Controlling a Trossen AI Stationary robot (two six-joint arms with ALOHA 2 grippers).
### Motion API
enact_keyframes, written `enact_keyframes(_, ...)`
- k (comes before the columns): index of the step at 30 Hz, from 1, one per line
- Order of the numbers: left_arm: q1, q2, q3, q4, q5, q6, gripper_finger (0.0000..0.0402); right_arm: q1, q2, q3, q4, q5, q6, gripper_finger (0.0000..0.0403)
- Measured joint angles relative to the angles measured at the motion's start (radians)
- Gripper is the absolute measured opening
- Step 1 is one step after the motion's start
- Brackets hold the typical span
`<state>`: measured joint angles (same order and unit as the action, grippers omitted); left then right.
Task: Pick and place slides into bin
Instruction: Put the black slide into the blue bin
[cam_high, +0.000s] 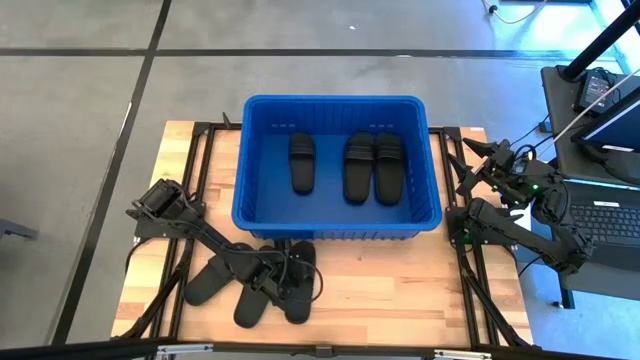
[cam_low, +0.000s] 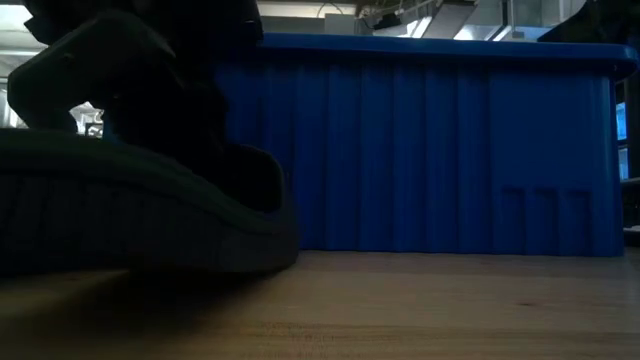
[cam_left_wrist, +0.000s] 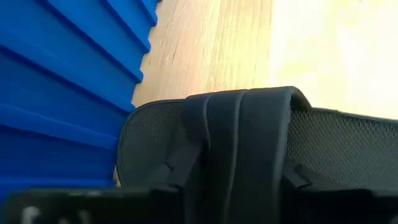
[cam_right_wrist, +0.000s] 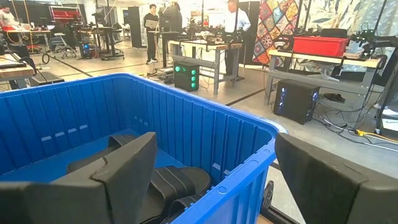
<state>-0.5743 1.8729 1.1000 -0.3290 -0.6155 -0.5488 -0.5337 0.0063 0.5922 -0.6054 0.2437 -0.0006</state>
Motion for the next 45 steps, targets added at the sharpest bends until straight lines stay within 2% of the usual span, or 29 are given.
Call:
enact_keyframes(7, 0.000, -0.012, -0.001, 0.100, 0.022, -0.058, 0.0015, 0.000, 0.000, 0.000, 0.000, 0.000, -0.001, 0.0327)
enact_keyframes(13, 0.000, -0.115, -0.001, 0.129, 0.185, -0.216, 0.0010, 0.000, 0.000, 0.000, 0.000, 0.000, -0.003, 0.0327)
enact_keyframes(17, 0.005, -0.226, -0.002, 0.208, 0.324, -0.245, 0.0007, 0.000, 0.000, 0.001, 0.001, 0.000, -0.003, 0.0327)
enact_keyframes(22, 0.022, -0.388, -0.002, 0.297, 0.342, -0.226, 0.0005, 0.000, 0.000, 0.001, 0.000, 0.000, -0.004, 0.0327)
enact_keyframes(26, 0.047, -0.534, -0.002, 0.307, 0.207, -0.062, 0.0005, 0.000, 0.000, 0.001, 0.001, 0.000, -0.004, 0.0327)
enact_keyframes(31, 0.091, -0.692, -0.001, 0.262, -0.119, 0.278, 0.0004, 0.000, 0.000, 0.001, 0.001, 0.000, -0.005, 0.0327)
enact_keyframes(33, 0.119, -0.729, -0.001, 0.213, -0.260, 0.386, 0.0004, 0.000, 0.000, 0.001, 0.001, 0.000, -0.005, 0.0327)
enact_keyframes(35, 0.163, -0.752, -0.001, 0.163, -0.354, 0.470, 0.0004, 0.000, 0.000, 0.001, 0.000, 0.000, -0.005, 0.0327)
enact_keyframes(39, 0.279, -0.758, -0.001, 0.081, -0.391, 0.593, 0.0004, 0.000, 0.000, 0.001, 0.000, 0.000, -0.006, 0.0327)
enact_keyframes(45, 0.493, -0.736, -0.001, -0.056, -0.269, 0.631, 0.0003, 0.000, 0.000, 0.001, 0.000, 0.001, -0.007, 0.0327)
